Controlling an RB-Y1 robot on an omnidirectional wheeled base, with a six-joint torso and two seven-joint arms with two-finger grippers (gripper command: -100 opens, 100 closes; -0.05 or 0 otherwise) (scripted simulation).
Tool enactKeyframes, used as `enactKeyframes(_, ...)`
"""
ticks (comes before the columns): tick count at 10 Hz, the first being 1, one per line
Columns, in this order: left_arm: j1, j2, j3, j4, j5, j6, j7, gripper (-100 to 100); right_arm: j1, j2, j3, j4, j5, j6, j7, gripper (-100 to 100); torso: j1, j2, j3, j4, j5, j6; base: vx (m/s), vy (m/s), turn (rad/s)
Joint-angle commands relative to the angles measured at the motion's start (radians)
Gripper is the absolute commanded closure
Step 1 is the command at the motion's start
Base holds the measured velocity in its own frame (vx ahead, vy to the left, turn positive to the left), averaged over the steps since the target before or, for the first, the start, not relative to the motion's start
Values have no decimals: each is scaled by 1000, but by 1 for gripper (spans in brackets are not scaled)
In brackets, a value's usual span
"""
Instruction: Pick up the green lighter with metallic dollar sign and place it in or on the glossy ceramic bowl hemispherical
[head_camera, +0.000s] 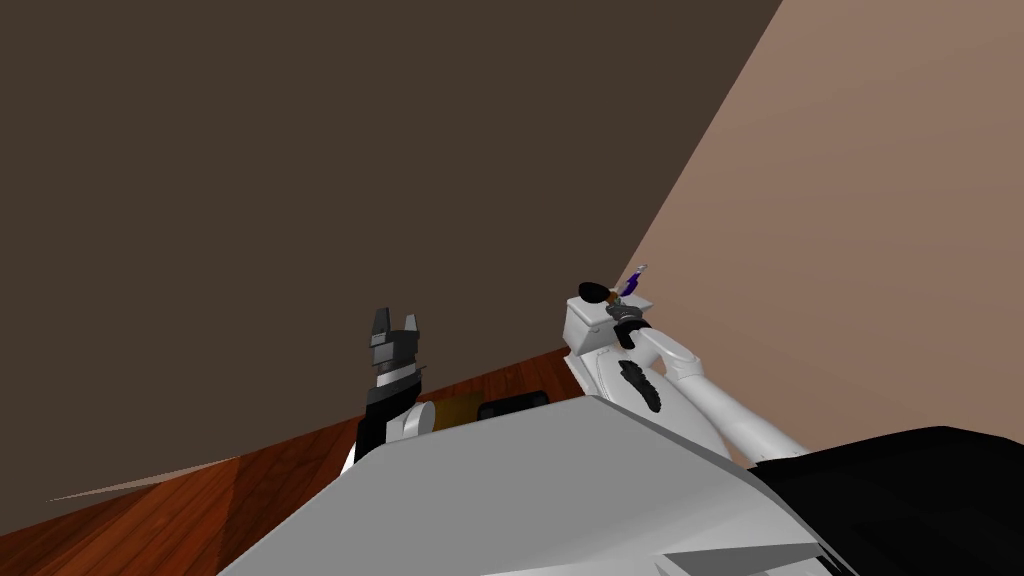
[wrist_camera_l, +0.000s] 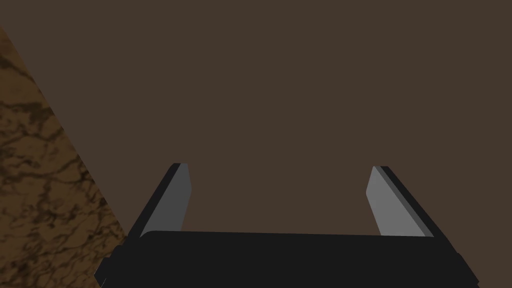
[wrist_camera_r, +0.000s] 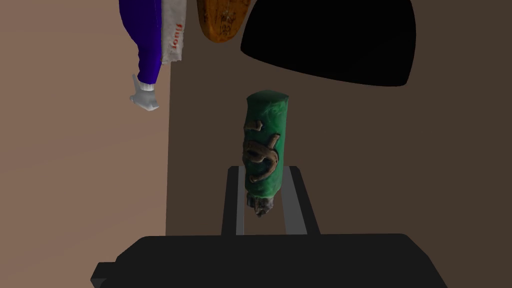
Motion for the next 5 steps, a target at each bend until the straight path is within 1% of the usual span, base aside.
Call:
enactKeyframes(1,0,0,0,0,0,0,0,0,4,-11,-14,-7,-43,-5,27,100,0,0,0,0,0,0,26,16,38)
enactKeyframes(2,0,0,0,0,0,0,0,0,7,-15,-23,-11,-68,-7,41,100,0,0,0,0,0,0,28,10,23)
enactKeyframes(5,0,0,0,0,0,0,0,0,7,-15,-23,-11,-68,-7,41,100,-1,-1,-1,0,-1,0,28,10,20)
